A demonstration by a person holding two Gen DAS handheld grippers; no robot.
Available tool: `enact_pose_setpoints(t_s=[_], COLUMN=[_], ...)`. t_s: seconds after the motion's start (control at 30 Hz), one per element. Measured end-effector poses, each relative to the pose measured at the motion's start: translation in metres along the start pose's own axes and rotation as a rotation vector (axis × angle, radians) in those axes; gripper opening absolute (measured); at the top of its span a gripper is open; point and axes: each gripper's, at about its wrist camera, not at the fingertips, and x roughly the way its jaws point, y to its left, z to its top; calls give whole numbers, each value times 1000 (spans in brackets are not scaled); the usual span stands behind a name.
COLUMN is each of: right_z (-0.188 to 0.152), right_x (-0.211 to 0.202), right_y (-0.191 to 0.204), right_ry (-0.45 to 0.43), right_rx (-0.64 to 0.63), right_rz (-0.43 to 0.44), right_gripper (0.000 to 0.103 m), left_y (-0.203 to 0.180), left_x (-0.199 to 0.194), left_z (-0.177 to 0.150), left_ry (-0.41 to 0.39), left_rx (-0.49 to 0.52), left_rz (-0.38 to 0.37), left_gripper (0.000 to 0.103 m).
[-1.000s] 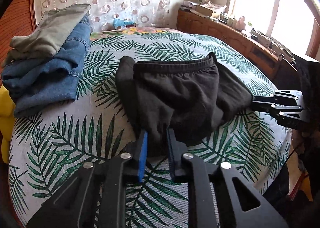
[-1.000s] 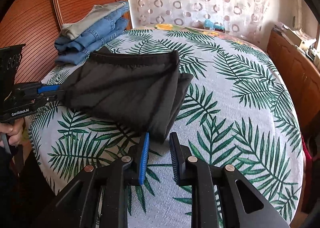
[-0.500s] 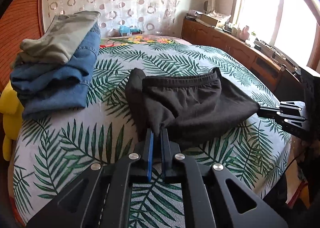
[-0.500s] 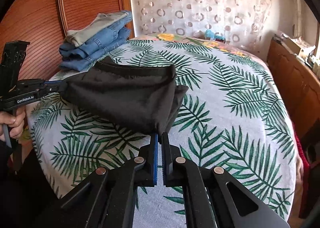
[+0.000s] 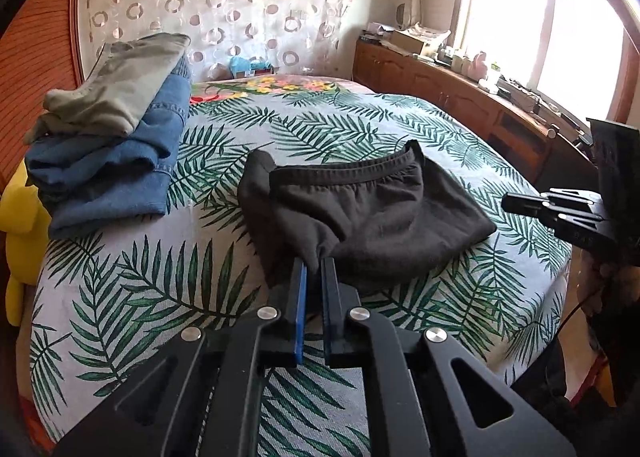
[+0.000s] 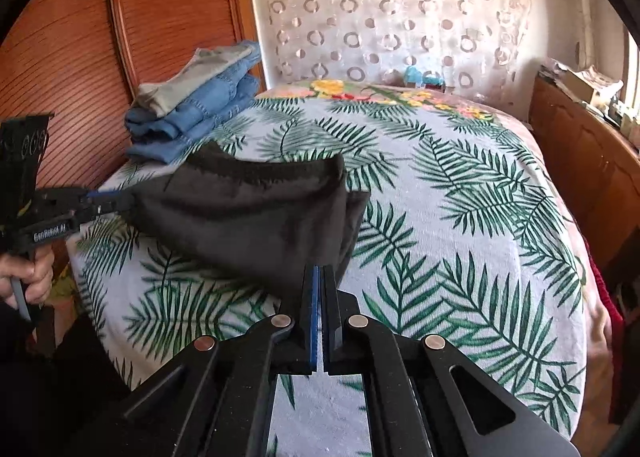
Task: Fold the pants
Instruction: 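Pull the held waistband taut with the left gripper to straighten the fold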
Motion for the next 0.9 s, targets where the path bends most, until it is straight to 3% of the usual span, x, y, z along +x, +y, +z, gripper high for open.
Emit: enact_pose_setpoints(t_s=[0.07, 0.2, 0.27, 0.57, 0.63, 0.7, 0.9], right_z=[2, 2, 1, 1, 0, 0, -4], right_x=[3, 15, 25, 48, 48, 46, 20], right_y=[1, 1, 3, 2, 4, 7, 3], right_ry=[-6, 8, 30, 84, 93, 82, 48], right_rx=[3, 25, 26, 64, 53, 30, 11], right_rz=[-29, -9, 2, 9, 38, 45, 57], right_gripper=[7, 34, 38, 38, 17, 11, 7], left_y=[1, 0, 1, 2, 2, 0, -14], left_x=[2, 5, 7, 9, 7, 3, -20], left_z=[-1, -3, -4, -7, -7, -7, -11], left_ry=[6, 17, 22, 29, 24, 17, -6], left_rx=[-1, 2, -2, -3, -2, -1, 28], left_rz=[0, 1, 1, -13, -16, -20, -41], left_gripper=[7, 7, 7, 7, 7, 7, 7])
